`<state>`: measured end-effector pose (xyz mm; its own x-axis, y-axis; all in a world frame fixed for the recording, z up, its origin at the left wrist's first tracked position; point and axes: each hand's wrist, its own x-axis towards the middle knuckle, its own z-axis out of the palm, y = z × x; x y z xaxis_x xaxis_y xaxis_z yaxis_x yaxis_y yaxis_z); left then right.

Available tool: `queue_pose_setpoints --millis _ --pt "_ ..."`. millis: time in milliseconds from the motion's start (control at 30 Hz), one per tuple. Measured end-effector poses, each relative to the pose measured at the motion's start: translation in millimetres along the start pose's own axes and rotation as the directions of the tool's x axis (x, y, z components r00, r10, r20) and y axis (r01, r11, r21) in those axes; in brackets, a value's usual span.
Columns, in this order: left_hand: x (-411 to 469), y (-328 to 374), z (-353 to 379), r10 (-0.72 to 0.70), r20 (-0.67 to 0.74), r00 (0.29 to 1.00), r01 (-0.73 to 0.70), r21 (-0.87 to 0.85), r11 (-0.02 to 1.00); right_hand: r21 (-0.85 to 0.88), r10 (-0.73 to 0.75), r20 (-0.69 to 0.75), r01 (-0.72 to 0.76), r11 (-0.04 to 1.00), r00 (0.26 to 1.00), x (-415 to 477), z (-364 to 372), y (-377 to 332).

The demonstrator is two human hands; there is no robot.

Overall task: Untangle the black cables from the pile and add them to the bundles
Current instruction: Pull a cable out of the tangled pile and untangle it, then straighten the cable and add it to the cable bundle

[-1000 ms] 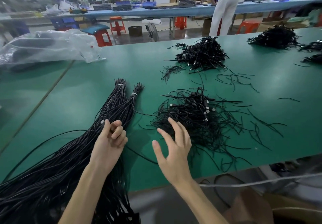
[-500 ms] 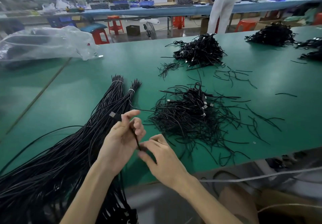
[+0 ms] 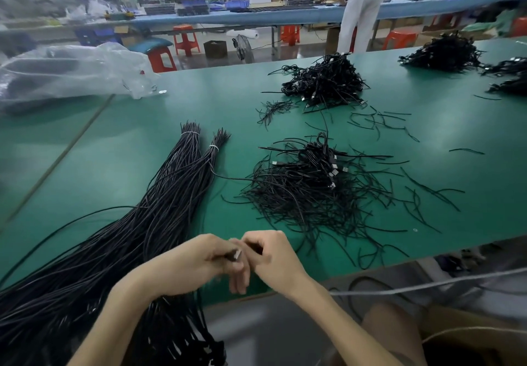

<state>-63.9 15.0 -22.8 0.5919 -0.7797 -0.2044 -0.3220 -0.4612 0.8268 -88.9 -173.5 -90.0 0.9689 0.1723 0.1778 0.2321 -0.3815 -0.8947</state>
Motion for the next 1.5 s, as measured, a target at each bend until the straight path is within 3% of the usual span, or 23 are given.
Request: queue_pose_setpoints --millis 100,200,300,367,433,533,633,700,800,867,900,933,1067,1233,1333,1433,1500 --pt "5 17 8 -0.133 -0.011 0.991 0.13 0.277 0.952 0.051 -0.017 -0.065 0.02 0.999 0.998 1 -1 -2" --pt "12 27 16 -0.232 -0.171 0.958 0.287 0.537 0.793 0.007 -0.045 -0.203 0.047 0.999 0.978 -3 1 0" --pt "11 28 13 -0.146 -0.39 0.909 0.388 0.669 0.634 -0.133 -0.148 -0.343 0.108 0.985 0.928 -7 4 1" --pt "11 22 10 -0.095 -0.427 0.899 0.38 0.654 0.654 -0.142 -0.179 -0.347 0.137 0.98 0.921 -7 6 0" --pt "15 11 10 -0.082 -0.371 0.925 0.312 0.616 0.724 -0.122 -0.206 -0.342 0.175 0.977 0.917 -8 7 -2" --pt "22 -4 14 -0.111 -0.265 0.958 0.205 0.361 0.91 -0.039 -0.217 -0.344 0.217 0.975 0.913 -10 4 -3" --pt "23 -18 23 -0.054 -0.216 0.975 0.032 -0.101 0.994 -0.056 -0.224 -0.301 0.217 0.975 0.927 -12 5 -4" --pt "25 -21 30 0.017 -0.322 0.947 -0.13 -0.334 0.933 -0.09 -0.229 -0.239 0.214 0.973 0.944 -12 6 -4" --pt "28 -14 26 0.002 -0.528 0.849 -0.387 -0.619 0.684 -0.124 -0.192 -0.079 0.181 0.976 0.978 -10 7 -5" --pt "25 -2 22 -0.089 -0.56 0.824 -0.453 -0.744 0.491 -0.109 -0.142 -0.021 0.138 0.984 0.99 -9 7 -6" --pt "21 3 20 -0.084 -0.554 0.828 -0.456 -0.754 0.473 -0.102 -0.128 -0.007 0.127 0.987 0.992 -8 7 -7" --pt "17 8 18 -0.044 -0.532 0.846 -0.437 -0.737 0.515 -0.115 -0.134 0.003 0.133 0.984 0.991 -9 7 -7" --pt "3 22 10 0.035 -0.371 0.928 -0.207 -0.434 0.877 -0.282 -0.205 0.078 0.219 0.934 0.976 -9 7 -5" --pt "-15 28 5 -0.065 -0.129 0.99 0.046 -0.143 0.989 -0.433 -0.292 0.046 0.283 0.856 0.955 -4 11 -4" --pt "-18 31 9 -0.255 -0.055 0.965 0.26 0.26 0.93 -0.541 -0.408 -0.041 0.323 0.776 0.912 -4 19 -1" --pt "-15 28 13 -0.359 -0.185 0.915 0.399 0.549 0.734 -0.583 -0.442 -0.026 0.345 0.735 0.897 -3 19 2" --pt "-11 24 13 -0.364 -0.296 0.883 0.466 0.648 0.602 -0.558 -0.445 -0.036 0.352 0.752 0.895 -5 16 1"
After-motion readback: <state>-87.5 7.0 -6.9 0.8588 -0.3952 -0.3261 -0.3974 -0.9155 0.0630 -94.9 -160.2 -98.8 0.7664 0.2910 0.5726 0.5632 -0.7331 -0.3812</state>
